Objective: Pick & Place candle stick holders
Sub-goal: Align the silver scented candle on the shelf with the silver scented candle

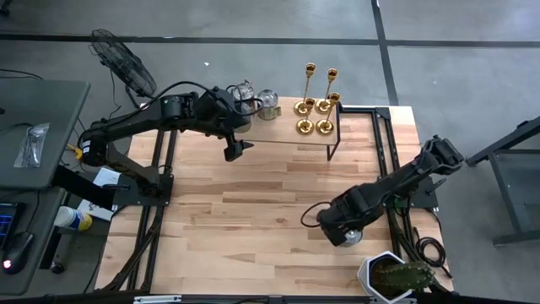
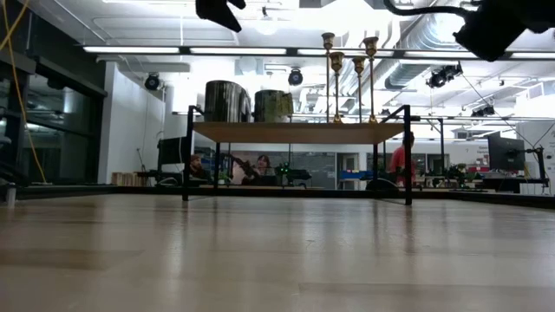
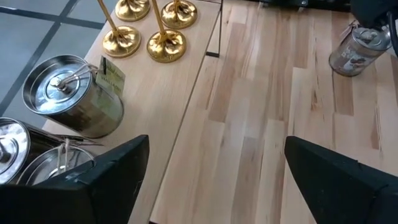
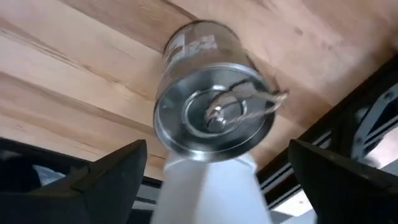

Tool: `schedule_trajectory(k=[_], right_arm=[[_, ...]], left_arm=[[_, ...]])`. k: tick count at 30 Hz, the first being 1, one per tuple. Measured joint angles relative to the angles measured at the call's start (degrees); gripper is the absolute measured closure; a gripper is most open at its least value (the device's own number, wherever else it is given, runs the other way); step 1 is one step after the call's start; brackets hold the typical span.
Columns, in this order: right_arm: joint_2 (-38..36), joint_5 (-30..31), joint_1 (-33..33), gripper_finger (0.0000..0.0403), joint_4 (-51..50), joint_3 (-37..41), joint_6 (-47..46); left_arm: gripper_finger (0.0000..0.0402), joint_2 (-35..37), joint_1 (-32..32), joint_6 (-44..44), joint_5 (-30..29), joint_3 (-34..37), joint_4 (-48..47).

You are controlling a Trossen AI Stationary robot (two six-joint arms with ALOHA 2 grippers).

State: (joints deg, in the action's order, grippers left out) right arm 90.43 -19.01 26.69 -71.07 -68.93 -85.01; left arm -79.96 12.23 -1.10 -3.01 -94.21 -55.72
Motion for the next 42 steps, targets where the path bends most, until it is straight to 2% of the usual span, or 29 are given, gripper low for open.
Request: schedule_trajectory(k=[11, 17, 21, 32, 42], right_arm=[[0.0, 6.99, 4.91, 0.0021, 2.26, -0.01, -22.16], [0.0, 7.35, 6.16, 0.0021, 2.27, -0.01, -29.73], [0.0, 9.78, 6.76, 0.0021, 2.39, 0.01, -34.12], [0.0, 10.47, 6.74, 0.0021, 3.0, 1.93, -41.04], [0.0, 11.22, 6.7, 0.0021, 6.7, 4.65, -42.53]], left_arm=[[0.0036, -0.02, 0.03, -0.87, 0.11, 0.0, -1.69], [0.0036, -0.02, 0.04, -1.64, 0.09, 0.0, -2.15], [0.0036, -0.02, 0.04, -1.64, 0.09, 0.0, -3.26], [0.0036, -0.02, 0.11, -1.64, 0.06, 0.0, -4.71], [0.0036, -0.02, 0.13, -1.73, 0.02, 0.0, -5.46]])
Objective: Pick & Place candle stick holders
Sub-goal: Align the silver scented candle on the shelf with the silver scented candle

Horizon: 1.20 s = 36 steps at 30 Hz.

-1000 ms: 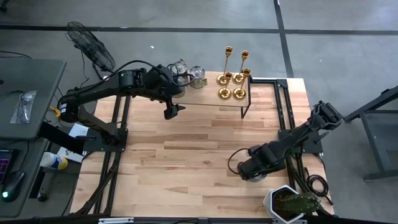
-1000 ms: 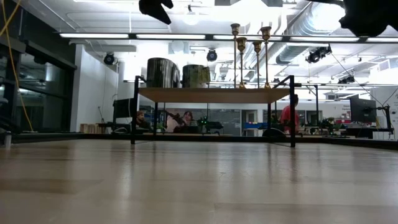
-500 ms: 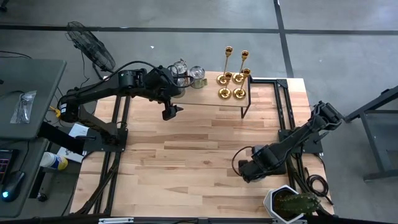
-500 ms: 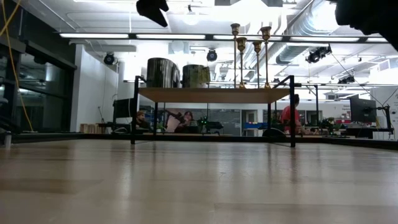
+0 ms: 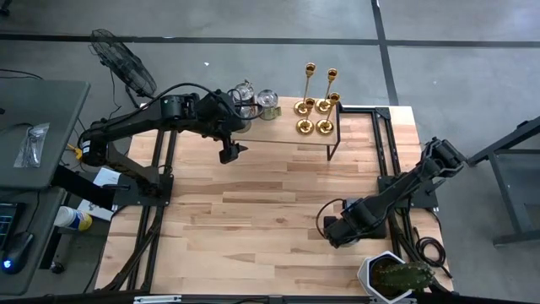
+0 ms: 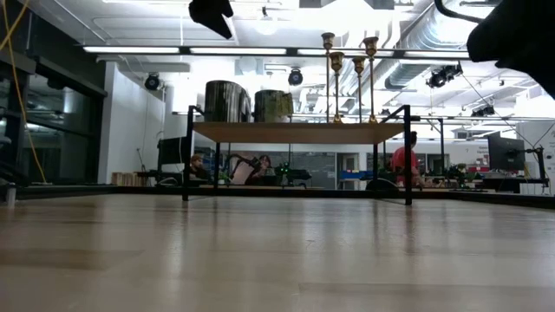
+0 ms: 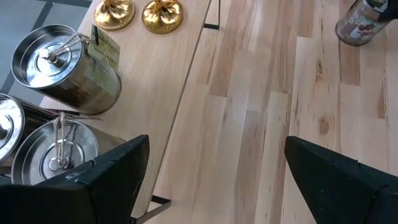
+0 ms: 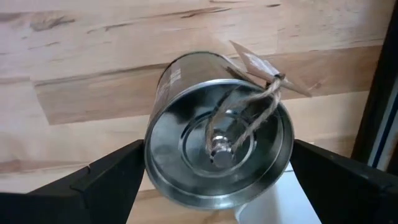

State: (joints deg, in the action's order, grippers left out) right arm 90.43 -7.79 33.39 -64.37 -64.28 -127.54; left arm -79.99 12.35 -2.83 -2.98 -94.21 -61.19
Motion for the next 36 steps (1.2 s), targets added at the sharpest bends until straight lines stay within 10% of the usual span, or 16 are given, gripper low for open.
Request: schedule_trajectory(k=[36], right_arm=[[-0.14, -0.09, -0.12, 0.0043, 11.56, 8.32, 1.43]], left_arm=[[0.0036, -0.02, 0.0, -0.11, -0.59, 0.0, -0.26]])
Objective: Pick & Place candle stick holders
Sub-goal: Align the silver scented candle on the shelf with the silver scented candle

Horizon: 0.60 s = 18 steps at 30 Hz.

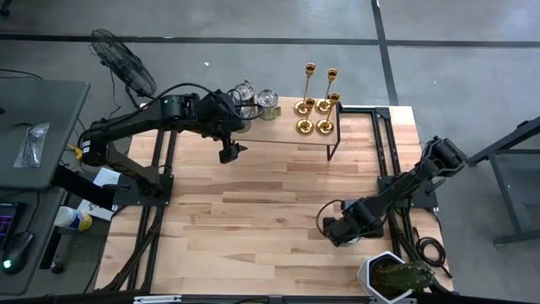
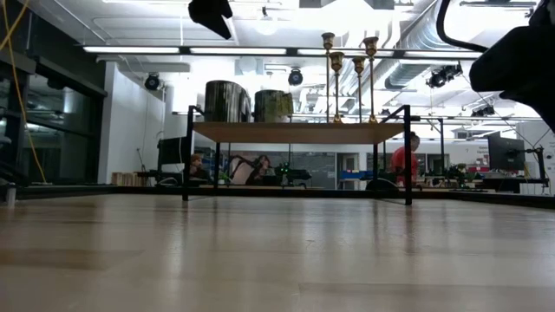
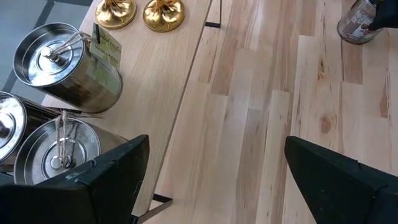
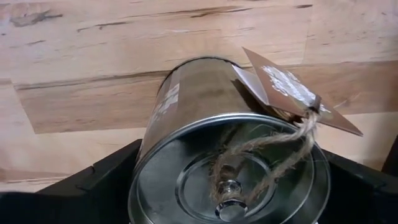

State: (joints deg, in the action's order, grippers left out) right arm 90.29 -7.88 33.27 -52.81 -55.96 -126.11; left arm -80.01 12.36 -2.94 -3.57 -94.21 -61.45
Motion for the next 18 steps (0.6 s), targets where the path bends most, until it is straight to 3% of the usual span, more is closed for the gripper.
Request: schedule_trajectory(k=[18], right_arm=[[-5.0, 0.79, -0.59, 0.0052, 0.89, 0.33, 9.49]], left_arm=[[0.0036, 0.0, -0.02, 0.3, -0.04, 0.0, 0.09]])
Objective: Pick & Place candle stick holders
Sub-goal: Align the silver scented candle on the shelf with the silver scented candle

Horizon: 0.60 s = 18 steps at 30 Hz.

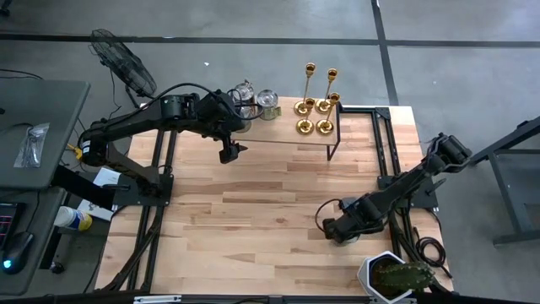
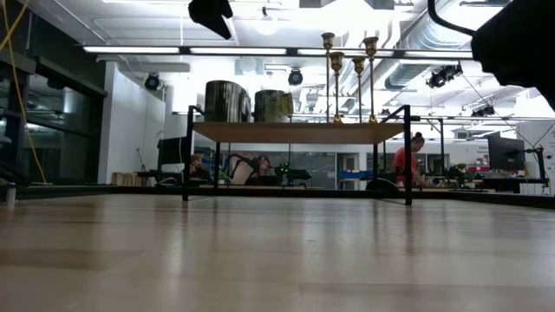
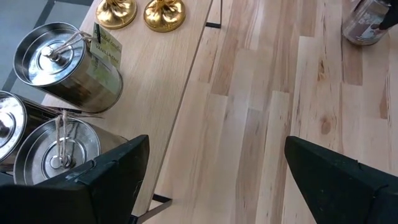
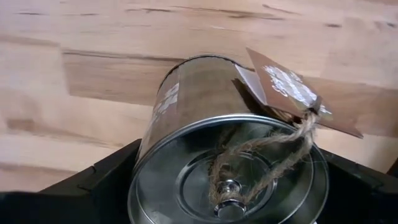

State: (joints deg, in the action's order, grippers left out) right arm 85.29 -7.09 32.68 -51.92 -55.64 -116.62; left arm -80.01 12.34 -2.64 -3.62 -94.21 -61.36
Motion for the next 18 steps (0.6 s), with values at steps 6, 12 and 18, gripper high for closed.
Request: schedule_trajectory(k=[6, 12, 18], right_arm=[[-1.67, -0.29, -2.26, 0.0052, 1.14, -0.02, 7.12], [-3.14, -1.34, -6.96, 0.0053, 3.47, -0.11, 18.74], [-3.53, -4.75, -11.46, 0.0053, 5.09, -0.22, 30.35]], left_arm=[[0.0036, 0.0, 0.0, 0.03, 0.0, 0.01, 0.04], [0.0036, 0.0, 0.01, 0.52, 0.3, 0.02, 0.97], [0.0036, 0.0, 0.02, 1.42, 0.52, 0.02, 1.4]])
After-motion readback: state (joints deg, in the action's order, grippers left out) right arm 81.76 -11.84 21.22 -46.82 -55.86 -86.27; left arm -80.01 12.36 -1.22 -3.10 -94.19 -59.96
